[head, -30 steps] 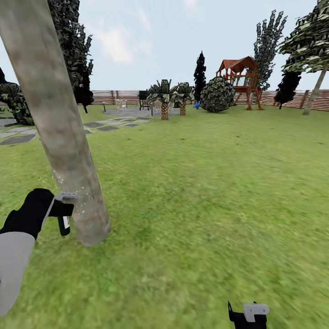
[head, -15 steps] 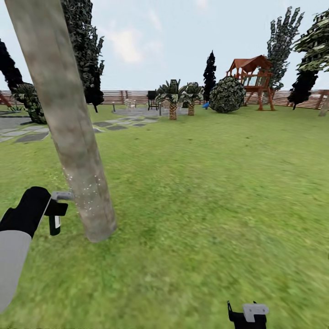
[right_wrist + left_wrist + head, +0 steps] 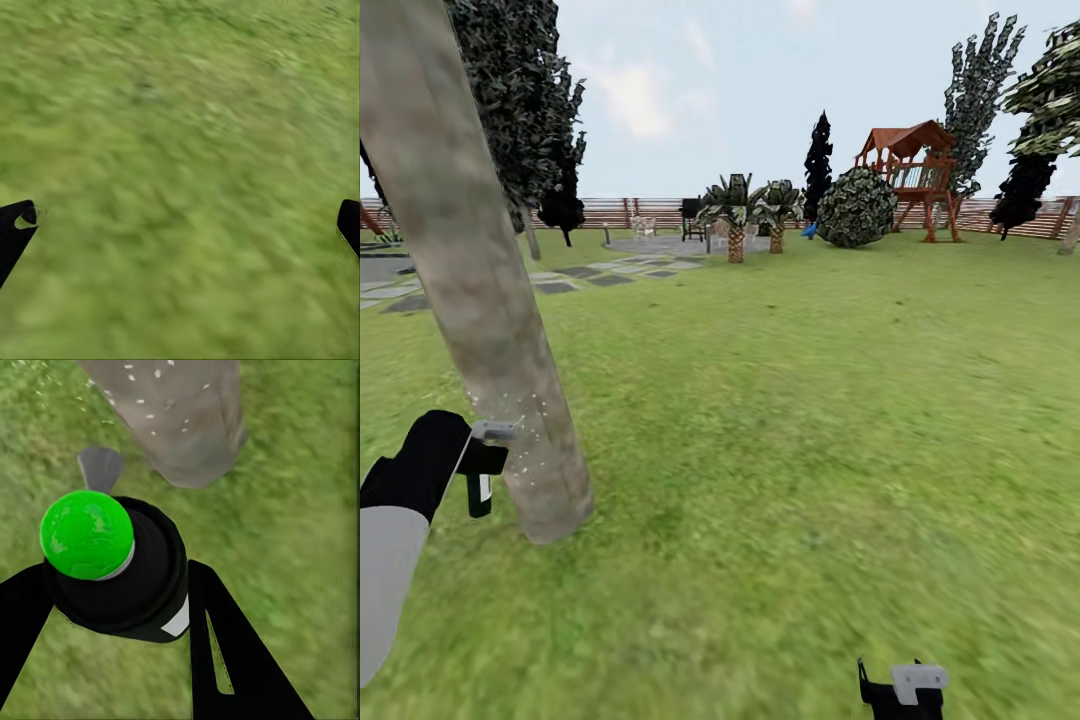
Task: In the garden, pick up the pesticide atomizer on the floor and spray pesticide onto both trees until each tree trunk is fully covered.
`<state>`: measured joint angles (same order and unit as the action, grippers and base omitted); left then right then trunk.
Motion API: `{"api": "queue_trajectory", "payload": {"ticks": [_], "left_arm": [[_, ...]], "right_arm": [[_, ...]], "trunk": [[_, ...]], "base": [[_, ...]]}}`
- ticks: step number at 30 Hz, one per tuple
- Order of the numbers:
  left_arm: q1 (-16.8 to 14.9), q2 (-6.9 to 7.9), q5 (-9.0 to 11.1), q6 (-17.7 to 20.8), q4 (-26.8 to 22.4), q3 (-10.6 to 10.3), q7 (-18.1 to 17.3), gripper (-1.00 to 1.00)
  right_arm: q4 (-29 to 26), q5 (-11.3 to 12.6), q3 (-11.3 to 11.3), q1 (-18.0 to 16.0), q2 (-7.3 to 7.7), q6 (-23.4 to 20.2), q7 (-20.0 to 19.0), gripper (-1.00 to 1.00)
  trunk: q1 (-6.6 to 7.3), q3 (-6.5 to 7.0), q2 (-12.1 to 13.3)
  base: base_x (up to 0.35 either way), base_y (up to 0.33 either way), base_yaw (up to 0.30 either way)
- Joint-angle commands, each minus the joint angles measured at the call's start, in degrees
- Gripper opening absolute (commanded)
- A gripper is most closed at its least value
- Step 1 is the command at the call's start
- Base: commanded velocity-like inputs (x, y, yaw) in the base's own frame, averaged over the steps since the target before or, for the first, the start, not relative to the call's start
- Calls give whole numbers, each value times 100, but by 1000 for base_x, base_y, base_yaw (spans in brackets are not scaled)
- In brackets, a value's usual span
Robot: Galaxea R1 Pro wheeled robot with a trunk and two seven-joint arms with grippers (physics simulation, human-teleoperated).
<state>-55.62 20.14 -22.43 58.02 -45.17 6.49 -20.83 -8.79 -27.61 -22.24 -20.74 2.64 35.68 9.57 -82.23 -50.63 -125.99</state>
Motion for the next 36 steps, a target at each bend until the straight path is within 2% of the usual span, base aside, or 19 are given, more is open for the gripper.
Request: {"api": "queue_trajectory", "payload": {"ticks": [1, 26, 32, 36], "left_arm": [[3, 1, -7, -1, 0, 1, 0, -100], [34, 19, -16, -27, 0, 19, 14, -100], [27, 66, -16, -20, 0, 32, 24, -100], [35, 86, -16, -36, 0, 183, 40, -100]], "right_arm": [[0, -3, 0, 0, 0, 0, 0, 100], [0, -7, 0, 0, 0, 0, -1, 100], [0, -7, 0, 0, 0, 0, -2, 100], [0, -7, 0, 0, 0, 0, -1, 100]], "trunk": [[0, 0, 0], [0, 0, 0], [0, 0, 0], [0, 0, 0]], "base": [[220, -191, 0], [99, -261, 1], [91, -264, 224], [24, -267, 277]]}}
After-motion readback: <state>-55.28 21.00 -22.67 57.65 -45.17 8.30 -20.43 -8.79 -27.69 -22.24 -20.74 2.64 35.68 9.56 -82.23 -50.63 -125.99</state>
